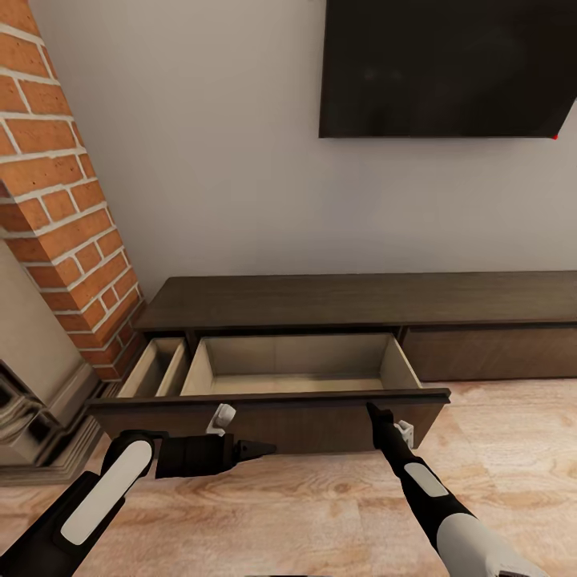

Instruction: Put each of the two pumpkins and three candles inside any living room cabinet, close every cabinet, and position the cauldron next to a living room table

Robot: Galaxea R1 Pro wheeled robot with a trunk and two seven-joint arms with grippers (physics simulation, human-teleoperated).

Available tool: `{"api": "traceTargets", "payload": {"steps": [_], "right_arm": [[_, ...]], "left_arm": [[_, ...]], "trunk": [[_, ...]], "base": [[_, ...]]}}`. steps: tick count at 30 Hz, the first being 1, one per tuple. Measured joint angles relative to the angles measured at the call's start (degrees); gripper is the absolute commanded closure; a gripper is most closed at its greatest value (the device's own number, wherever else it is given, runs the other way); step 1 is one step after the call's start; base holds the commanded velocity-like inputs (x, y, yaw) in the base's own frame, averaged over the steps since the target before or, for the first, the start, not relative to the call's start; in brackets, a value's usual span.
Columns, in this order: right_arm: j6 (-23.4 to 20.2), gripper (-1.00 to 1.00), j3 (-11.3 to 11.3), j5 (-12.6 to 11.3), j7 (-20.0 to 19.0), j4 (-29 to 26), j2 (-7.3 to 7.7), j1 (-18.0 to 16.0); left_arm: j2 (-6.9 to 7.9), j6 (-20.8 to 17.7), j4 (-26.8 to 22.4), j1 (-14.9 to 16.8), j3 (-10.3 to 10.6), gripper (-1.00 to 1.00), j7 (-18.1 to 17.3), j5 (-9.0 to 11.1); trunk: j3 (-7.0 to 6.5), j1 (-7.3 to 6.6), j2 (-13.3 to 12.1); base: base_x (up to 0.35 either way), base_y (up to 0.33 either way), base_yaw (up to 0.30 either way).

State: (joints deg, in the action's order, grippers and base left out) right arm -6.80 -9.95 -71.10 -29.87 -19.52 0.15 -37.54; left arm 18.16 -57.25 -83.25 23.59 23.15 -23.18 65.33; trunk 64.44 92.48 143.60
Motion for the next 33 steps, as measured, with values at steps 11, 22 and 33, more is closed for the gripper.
{"api": "traceTargets", "payload": {"steps": [11, 22, 33], "right_arm": [[0.2, 1.0, 0.1, 0.1, -0.2, 0.1, 0.0, 0.0], [0.2, -1.0, 0.1, 0.1, -0.1, 0.1, -0.01, 0.0], [-0.4, -1.0, 1.4, 0.2, -0.5, 0.0, -0.13, 0.8]], "left_arm": [[0.0, 0.0, 0.0, 0.0, 0.0, -1.0, 0.0, 0.0], [0.0, 0.0, 0.0, 0.0, 0.0, -1.0, 0.0, 0.0], [0.0, 0.0, 0.0, 0.0, 0.0, -1.0, 0.0, 0.0]], "trunk": [[0.0, 0.0, 0.0], [0.0, 0.0, 0.0], [0.01, -0.02, 0.0]], "base": [[-0.001, 0.0, 0.0], [0.0, 0.0, 0.0], [0.0, 0.0, 0.0]]}}
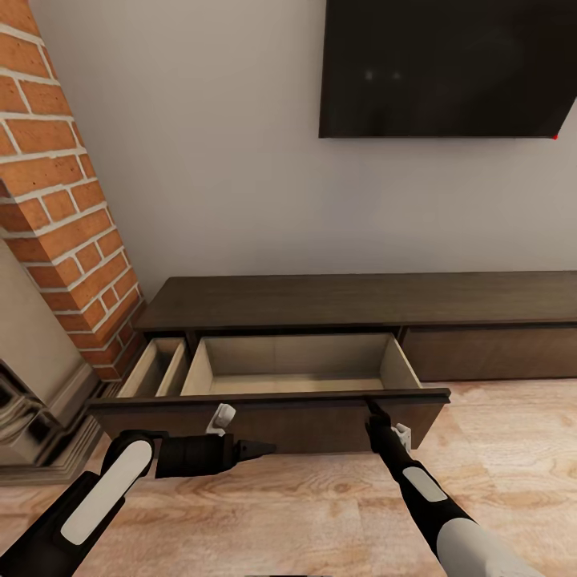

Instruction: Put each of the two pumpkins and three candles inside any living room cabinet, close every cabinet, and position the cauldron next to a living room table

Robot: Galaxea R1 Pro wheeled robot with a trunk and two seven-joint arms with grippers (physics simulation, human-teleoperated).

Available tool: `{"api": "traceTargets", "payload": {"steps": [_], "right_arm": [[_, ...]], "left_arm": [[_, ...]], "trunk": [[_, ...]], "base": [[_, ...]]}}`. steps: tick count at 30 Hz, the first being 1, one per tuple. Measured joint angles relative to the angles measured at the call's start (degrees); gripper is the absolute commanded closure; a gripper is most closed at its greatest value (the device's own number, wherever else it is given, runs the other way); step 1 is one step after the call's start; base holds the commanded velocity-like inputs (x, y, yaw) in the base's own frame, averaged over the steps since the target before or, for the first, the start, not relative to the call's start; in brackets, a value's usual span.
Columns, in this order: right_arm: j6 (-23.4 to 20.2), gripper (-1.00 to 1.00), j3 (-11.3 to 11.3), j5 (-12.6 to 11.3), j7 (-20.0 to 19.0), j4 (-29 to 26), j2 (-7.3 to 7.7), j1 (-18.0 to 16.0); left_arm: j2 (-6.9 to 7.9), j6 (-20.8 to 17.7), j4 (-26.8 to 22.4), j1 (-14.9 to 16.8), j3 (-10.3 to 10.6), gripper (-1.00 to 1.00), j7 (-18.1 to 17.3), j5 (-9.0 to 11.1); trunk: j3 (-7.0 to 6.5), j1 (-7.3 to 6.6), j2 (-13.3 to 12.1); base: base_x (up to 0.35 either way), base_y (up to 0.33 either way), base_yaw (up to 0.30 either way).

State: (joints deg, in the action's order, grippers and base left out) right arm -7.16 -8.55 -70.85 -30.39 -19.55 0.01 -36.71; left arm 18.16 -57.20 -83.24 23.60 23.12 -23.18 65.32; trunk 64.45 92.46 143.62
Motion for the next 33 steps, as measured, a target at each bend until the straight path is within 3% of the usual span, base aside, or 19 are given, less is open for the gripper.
{"api": "traceTargets", "payload": {"steps": [33], "right_arm": [[-0.5, -1.0, 0.0, 0.0, 0.1, 0.1, 0.07, 0.0]], "left_arm": [[0.0, 0.0, 0.0, 0.0, 0.0, -1.0, 0.0, 0.0]], "trunk": [[0.0, 0.01, 0.0]], "base": [[-0.036, 0.0, 0.0]]}}
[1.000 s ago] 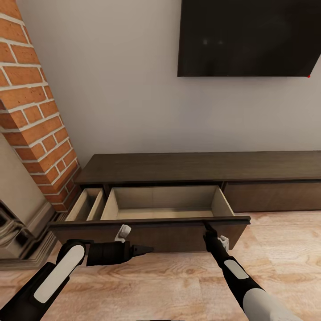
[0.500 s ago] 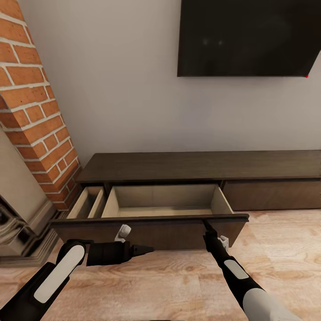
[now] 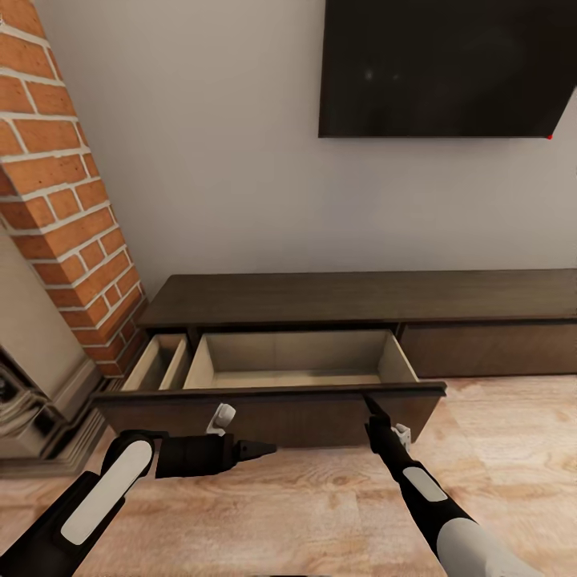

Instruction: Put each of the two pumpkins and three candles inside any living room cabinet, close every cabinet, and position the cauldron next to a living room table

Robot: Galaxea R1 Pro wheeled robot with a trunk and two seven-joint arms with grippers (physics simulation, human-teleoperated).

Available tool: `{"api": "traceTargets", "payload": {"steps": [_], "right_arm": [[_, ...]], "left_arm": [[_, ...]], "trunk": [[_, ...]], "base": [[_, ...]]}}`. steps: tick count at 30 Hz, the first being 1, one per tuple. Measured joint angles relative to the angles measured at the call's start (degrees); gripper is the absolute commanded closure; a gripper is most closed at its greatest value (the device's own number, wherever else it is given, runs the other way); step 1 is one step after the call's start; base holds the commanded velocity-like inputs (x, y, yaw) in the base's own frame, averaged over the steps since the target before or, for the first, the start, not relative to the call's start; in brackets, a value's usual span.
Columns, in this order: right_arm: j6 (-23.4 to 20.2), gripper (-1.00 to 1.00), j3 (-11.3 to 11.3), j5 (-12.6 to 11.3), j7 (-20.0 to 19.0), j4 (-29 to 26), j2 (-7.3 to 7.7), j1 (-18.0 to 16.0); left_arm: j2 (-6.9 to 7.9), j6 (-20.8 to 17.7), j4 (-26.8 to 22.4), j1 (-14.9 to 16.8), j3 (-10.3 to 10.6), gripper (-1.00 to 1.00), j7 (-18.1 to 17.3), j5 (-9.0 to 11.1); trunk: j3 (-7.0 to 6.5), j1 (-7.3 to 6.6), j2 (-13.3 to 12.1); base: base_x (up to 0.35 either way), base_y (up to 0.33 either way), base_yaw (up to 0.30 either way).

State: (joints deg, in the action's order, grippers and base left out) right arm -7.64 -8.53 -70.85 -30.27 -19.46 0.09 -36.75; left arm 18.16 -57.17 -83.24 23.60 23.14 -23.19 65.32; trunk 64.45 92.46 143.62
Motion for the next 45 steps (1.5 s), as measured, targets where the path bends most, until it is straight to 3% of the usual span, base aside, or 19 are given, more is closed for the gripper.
{"api": "traceTargets", "payload": {"steps": [24, 41, 43, 45], "right_arm": [[0.6, -1.0, 0.1, 0.1, 0.0, -0.1, -0.08, 0.0], [-0.1, -1.0, 0.5, 0.8, 0.0, 0.1, -0.04, 0.1], [-0.3, -1.0, 0.5, 0.8, -0.1, 0.1, 0.21, 0.2], [-1.5, -1.0, 0.5, 0.7, -0.3, 0.1, 1.37, 0.4]], "left_arm": [[0.0, 0.0, 0.1, 0.0, -0.3, -1.0, 0.1, 0.0], [-0.14, -0.3, 0.1, 0.2, 0.0, -1.0, 0.2, 0.3], [-0.12, -0.3, 0.1, 0.2, 0.1, -1.0, 0.2, 0.6], [-0.08, -0.3, 0.1, 0.2, 0.2, -1.0, 0.2, 1.6]], "trunk": [[0.0, -0.01, 0.0], [-3.76, -0.43, -0.2], [-4.21, -0.49, -0.3], [-4.65, -0.55, -0.3]], "base": [[-0.1, 0.0, 0.0], [-0.064, 0.0, 0.0], [-0.062, 0.0, 0.0], [-0.025, 0.0, 0.0]]}}
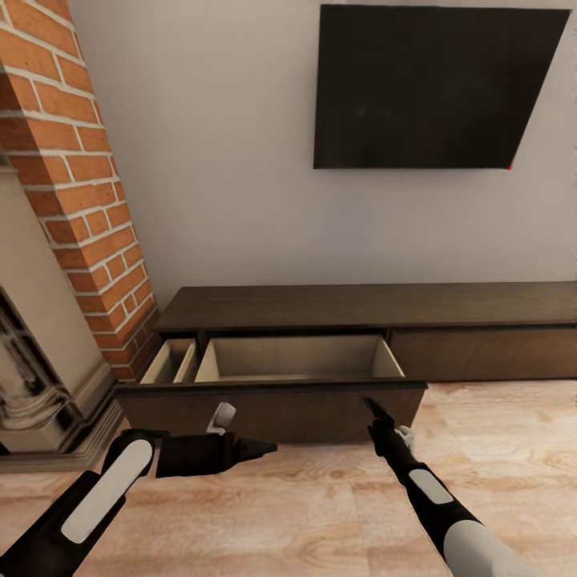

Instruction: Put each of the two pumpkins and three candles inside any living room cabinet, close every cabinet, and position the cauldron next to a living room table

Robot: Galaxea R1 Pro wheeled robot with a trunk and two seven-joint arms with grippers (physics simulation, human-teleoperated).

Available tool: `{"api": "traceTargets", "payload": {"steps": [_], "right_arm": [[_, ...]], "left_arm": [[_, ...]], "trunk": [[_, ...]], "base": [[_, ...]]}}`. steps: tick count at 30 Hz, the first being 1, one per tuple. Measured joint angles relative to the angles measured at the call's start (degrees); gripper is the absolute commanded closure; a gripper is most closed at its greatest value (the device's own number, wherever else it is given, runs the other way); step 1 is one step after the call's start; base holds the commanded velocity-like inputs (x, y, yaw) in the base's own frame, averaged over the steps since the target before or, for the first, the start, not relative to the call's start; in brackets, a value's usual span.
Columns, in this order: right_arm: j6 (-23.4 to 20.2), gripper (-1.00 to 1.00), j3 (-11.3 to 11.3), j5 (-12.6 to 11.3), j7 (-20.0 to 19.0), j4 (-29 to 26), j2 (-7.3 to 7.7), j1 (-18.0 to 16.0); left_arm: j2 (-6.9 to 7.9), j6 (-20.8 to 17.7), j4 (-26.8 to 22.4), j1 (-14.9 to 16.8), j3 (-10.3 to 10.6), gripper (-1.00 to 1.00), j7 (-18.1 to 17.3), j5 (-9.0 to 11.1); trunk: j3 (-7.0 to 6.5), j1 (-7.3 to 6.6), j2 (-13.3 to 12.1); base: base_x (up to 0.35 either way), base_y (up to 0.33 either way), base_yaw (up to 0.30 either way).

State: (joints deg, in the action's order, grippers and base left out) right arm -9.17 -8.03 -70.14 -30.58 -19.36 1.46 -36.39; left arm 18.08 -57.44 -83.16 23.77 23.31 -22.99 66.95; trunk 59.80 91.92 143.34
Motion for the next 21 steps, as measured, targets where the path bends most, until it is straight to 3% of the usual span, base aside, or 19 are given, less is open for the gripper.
{"api": "traceTargets", "payload": {"steps": [8, 21], "right_arm": [[-7.0, -1.0, -0.1, -0.6, -0.6, 0.1, 2.6, 2.1], [-7.6, -1.0, -0.1, -0.5, -0.7, 2.0, 2.93, 2.4]], "left_arm": [[0.03, 0.0, 0.0, 0.0, 0.3, -1.0, 0.0, 1.3], [0.02, 0.0, 0.1, 0.0, 0.3, -1.0, 0.0, 1.3]], "trunk": [[-1.77, -0.21, -0.1], [-4.15, -2.86, -4.9]], "base": [[-0.004, 0.0, 0.0], [0.0, 0.0, 0.0]]}}
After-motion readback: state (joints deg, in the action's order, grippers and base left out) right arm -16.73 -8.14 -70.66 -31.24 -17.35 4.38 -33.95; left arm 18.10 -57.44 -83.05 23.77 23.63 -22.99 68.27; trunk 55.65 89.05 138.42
